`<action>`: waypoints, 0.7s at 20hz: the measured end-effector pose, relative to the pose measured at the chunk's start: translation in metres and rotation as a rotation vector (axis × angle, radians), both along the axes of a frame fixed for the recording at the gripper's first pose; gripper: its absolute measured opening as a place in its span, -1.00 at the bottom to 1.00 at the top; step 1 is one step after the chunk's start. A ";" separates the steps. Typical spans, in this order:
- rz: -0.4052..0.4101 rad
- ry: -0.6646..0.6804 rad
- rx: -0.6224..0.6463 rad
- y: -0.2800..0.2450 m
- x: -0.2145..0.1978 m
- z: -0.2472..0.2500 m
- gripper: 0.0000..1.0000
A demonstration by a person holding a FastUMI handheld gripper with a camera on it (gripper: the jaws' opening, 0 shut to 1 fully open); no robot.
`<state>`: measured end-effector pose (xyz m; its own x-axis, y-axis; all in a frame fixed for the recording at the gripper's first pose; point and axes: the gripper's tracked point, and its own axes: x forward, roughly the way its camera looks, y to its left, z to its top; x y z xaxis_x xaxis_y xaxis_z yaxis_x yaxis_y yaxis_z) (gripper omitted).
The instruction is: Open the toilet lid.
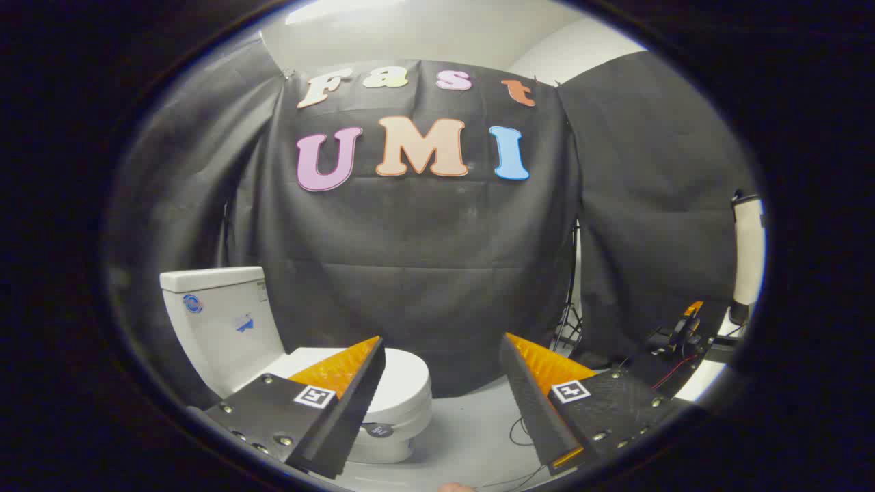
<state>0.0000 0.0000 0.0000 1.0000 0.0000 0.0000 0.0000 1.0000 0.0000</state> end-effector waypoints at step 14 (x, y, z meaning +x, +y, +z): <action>0.009 0.021 -0.057 0.008 0.002 -0.012 0.98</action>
